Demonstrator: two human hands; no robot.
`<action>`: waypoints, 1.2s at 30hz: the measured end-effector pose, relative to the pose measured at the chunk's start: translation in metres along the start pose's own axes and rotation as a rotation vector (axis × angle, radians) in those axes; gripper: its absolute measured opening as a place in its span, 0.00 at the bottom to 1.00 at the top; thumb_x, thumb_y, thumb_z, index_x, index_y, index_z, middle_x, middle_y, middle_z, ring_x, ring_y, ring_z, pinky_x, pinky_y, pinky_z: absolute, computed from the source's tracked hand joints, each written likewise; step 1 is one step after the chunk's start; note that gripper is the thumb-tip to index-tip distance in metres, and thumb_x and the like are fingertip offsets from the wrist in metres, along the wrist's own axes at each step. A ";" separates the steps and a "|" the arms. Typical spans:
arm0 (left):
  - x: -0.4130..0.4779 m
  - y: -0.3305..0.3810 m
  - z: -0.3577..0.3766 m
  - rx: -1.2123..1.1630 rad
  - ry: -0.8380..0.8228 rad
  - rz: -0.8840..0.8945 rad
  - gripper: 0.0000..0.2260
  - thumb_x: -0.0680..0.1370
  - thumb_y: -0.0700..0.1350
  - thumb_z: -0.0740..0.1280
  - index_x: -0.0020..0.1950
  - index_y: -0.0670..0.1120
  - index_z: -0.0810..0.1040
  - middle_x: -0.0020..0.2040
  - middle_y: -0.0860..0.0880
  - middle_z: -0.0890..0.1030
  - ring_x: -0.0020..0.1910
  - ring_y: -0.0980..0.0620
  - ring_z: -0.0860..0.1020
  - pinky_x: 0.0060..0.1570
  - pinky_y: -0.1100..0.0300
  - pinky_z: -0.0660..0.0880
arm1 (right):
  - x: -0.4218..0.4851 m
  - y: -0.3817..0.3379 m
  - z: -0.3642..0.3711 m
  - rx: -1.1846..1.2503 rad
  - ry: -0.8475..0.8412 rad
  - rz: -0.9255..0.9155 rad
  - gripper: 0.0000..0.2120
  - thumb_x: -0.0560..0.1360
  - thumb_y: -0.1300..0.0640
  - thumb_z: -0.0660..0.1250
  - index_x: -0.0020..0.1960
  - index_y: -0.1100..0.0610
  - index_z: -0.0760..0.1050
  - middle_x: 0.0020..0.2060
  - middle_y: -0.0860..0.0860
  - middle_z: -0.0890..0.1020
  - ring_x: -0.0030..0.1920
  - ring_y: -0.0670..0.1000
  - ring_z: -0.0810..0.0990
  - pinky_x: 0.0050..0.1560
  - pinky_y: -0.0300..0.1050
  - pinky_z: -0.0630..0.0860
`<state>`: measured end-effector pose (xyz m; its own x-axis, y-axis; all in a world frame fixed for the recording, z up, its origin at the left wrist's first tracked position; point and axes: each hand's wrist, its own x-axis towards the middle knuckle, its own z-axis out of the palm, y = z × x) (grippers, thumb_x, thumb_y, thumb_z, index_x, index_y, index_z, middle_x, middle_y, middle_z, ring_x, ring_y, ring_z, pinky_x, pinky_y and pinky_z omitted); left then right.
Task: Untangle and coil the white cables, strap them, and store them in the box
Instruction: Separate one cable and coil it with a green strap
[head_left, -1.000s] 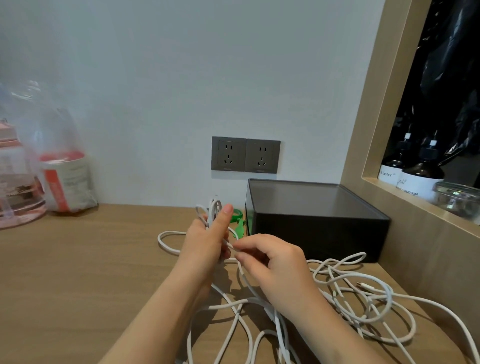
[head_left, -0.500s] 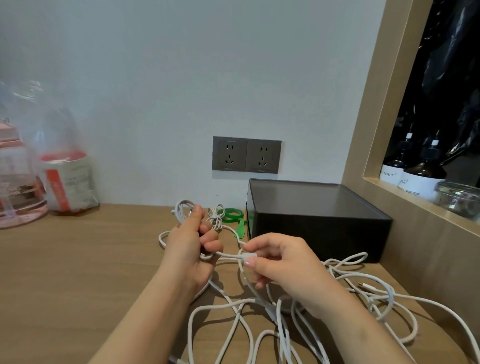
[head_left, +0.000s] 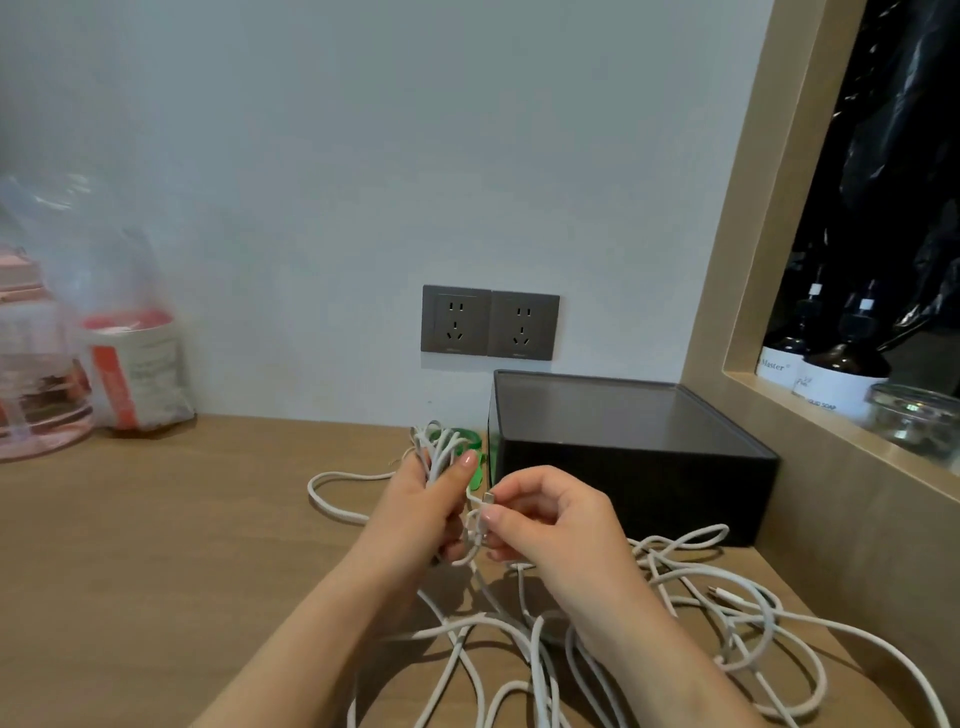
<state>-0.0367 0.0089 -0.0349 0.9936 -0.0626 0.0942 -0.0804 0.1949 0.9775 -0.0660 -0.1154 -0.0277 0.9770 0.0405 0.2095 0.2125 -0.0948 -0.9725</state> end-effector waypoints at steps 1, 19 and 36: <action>0.000 -0.001 0.000 -0.023 0.008 -0.014 0.07 0.79 0.46 0.62 0.44 0.45 0.68 0.26 0.52 0.67 0.21 0.57 0.63 0.21 0.64 0.62 | 0.001 0.001 0.001 -0.008 -0.007 0.002 0.06 0.72 0.66 0.69 0.44 0.57 0.78 0.35 0.53 0.83 0.34 0.46 0.82 0.39 0.40 0.80; -0.006 -0.008 -0.012 0.365 -0.105 0.015 0.12 0.71 0.38 0.72 0.51 0.47 0.76 0.45 0.44 0.82 0.43 0.48 0.81 0.42 0.57 0.77 | 0.004 0.008 -0.001 -0.043 0.058 0.012 0.08 0.74 0.64 0.67 0.44 0.51 0.78 0.37 0.49 0.84 0.39 0.43 0.83 0.39 0.34 0.78; 0.039 -0.013 -0.053 0.657 0.279 0.165 0.09 0.77 0.49 0.67 0.40 0.47 0.70 0.31 0.49 0.74 0.29 0.49 0.70 0.30 0.57 0.65 | 0.016 0.005 0.006 -0.612 0.047 -0.146 0.10 0.79 0.56 0.58 0.56 0.46 0.75 0.45 0.41 0.78 0.45 0.40 0.77 0.43 0.30 0.73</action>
<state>0.0071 0.0563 -0.0537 0.9406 0.1852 0.2845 -0.1753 -0.4526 0.8743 -0.0490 -0.1087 -0.0299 0.9339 0.0539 0.3533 0.3030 -0.6440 -0.7025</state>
